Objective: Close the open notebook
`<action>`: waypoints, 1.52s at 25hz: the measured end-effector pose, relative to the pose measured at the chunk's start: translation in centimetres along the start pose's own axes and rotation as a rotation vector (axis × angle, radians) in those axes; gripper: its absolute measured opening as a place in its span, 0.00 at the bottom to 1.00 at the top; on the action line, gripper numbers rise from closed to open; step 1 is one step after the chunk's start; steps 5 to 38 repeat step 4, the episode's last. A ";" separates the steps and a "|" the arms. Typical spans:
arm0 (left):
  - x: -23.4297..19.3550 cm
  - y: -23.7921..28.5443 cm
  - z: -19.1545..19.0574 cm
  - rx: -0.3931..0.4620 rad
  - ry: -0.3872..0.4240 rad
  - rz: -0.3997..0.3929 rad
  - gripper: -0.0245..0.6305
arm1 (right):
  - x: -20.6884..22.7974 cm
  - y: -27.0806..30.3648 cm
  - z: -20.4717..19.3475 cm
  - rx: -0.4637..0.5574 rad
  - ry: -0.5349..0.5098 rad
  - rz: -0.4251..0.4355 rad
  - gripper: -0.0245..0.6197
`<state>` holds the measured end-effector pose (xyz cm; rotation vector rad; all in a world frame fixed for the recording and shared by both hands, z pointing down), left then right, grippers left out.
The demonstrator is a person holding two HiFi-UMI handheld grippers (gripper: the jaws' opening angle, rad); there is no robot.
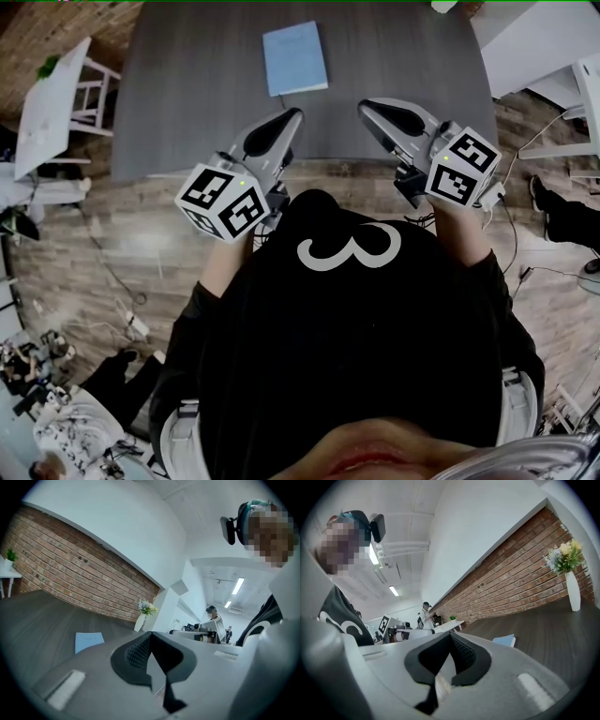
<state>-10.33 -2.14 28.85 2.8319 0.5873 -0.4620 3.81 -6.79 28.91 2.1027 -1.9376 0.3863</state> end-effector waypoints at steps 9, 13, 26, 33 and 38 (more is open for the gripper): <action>0.8 0.4 0.3 -0.008 0.021 0.006 0.06 | 0.0 -0.8 0.4 0.012 -0.004 -0.003 0.04; 0.8 0.4 0.3 -0.008 0.021 0.006 0.06 | 0.0 -0.8 0.4 0.012 -0.004 -0.003 0.04; 0.8 0.4 0.3 -0.008 0.021 0.006 0.06 | 0.0 -0.8 0.4 0.012 -0.004 -0.003 0.04; 0.8 0.4 0.3 -0.008 0.021 0.006 0.06 | 0.0 -0.8 0.4 0.012 -0.004 -0.003 0.04; 0.8 0.4 0.3 -0.008 0.021 0.006 0.06 | 0.0 -0.8 0.4 0.012 -0.004 -0.003 0.04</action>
Point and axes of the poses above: the fingertips, and each gripper's own axes: y forward along the fingers, x to its right, z out of its top, the point moved 4 cm from there along -y, backward along the fingers, and after that the axes turned 11 degrees about z, right-handed, at the moved point
